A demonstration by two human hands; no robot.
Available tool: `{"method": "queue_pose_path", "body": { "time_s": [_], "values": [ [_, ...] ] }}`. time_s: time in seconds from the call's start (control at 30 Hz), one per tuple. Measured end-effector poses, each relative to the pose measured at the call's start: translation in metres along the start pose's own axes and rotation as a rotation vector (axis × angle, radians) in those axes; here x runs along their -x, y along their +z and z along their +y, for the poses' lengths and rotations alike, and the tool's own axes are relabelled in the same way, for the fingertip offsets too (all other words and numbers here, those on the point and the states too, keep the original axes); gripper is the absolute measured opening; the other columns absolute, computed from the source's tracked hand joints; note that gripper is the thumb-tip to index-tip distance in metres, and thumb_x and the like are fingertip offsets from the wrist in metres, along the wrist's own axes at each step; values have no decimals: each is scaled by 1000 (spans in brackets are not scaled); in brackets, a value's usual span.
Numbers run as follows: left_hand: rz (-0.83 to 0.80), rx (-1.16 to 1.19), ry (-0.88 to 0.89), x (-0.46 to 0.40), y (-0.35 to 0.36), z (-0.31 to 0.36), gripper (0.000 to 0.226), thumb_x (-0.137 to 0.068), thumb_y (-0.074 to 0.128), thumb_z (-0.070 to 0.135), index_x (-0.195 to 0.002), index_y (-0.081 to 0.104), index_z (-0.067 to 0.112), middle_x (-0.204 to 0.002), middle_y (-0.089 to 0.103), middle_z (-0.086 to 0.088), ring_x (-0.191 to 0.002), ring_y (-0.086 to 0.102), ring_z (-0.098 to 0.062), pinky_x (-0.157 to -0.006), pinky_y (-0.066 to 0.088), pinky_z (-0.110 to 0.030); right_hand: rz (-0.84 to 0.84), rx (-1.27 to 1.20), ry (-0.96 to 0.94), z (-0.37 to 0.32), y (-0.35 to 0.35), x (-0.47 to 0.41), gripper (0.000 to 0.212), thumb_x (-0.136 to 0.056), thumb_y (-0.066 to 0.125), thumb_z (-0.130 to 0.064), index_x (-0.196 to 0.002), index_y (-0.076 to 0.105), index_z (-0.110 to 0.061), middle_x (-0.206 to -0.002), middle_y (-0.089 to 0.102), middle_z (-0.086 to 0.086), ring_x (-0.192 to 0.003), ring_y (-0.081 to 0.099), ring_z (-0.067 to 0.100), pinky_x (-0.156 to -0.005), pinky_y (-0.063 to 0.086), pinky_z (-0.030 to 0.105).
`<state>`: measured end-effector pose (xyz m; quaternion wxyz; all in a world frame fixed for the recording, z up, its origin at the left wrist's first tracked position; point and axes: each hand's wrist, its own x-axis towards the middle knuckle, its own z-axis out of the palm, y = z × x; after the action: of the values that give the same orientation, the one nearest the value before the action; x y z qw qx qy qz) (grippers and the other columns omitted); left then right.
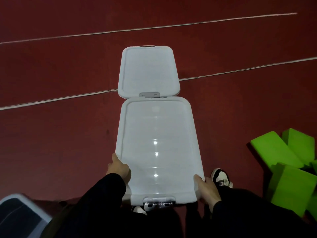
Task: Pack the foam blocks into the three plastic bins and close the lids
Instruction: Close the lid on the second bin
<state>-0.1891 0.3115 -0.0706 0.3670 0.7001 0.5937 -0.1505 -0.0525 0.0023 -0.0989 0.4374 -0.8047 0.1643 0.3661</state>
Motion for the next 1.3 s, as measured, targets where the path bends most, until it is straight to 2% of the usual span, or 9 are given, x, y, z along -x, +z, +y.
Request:
{"method": "queue_pose_path", "body": {
  "time_s": [0.2,0.37,0.43,0.53,0.63,0.87,1.07,1.17,1.3],
  "values": [
    [-82,-148,-71,19,11,15,51,-94,45,14,-142,37,-1,-143,47,-22,-127,50,-41,-103,43,-42,111,48,-3,1,-16,-6,43,-93,58,-36,-126,57,-9,-118,68,9,-106,63,30,-104,49,43],
    [-619,60,-226,68,55,17,23,-81,68,23,-95,62,6,-86,59,-13,-69,60,-29,-60,53,-39,429,-99,-79,-35,-73,-21,73,-84,65,-39,-149,44,-14,-145,54,18,-128,54,35,-113,39,43],
    [-724,162,-300,74,74,14,40,-73,80,29,-94,58,3,-88,63,-16,-74,64,-31,-67,54,-40,553,-143,-42,-39,-84,-20,79,-87,64,-21,-157,28,-16,-157,35,18,-137,44,38,-114,38,46],
    [-281,504,-288,61,78,30,93,-72,83,47,-140,42,-3,-135,56,-23,-120,60,-38,-100,51,-51,563,-181,262,-10,-76,-16,85,-80,67,-28,-152,26,-10,-153,30,23,-131,44,44,-110,40,51],
    [72,507,-161,40,56,60,84,-79,69,36,-144,28,1,-140,46,-23,-121,55,-41,-102,47,-45,398,-281,265,5,-66,-9,69,-92,60,-45,-131,42,9,-126,49,26,-117,50,35,-108,42,39],
    [-58,489,-185,15,83,43,56,-86,53,23,-130,48,-10,-124,62,-18,-102,64,-38,-85,53,-36,398,-268,-47,-48,-87,-50,59,-100,62,-29,-150,41,-6,-133,61,7,-124,59,28,-87,46,25],
    [21,893,-411,63,135,50,55,-77,55,29,-119,49,-5,-106,66,-18,-83,69,-36,-75,61,-53,152,14,-277,-102,-83,-84,87,-91,67,-31,-162,16,-29,-169,13,2,-154,18,19,-121,16,29],
    [-149,1028,-456,99,151,58,51,-80,55,25,-122,50,-2,-99,64,-16,-77,70,-37,-67,60,-61,338,87,-169,-79,-88,-74,81,-76,64,-44,-151,36,-30,-144,48,10,-133,49,34,-113,41,48],
    [-301,923,-463,93,150,53,56,-65,64,20,-116,59,-1,-101,70,-22,-87,71,-44,-75,55,-70,375,66,133,-48,-99,-54,93,-81,63,-67,-154,33,-17,-154,37,18,-139,40,40,-115,34,52]
  ]
}}
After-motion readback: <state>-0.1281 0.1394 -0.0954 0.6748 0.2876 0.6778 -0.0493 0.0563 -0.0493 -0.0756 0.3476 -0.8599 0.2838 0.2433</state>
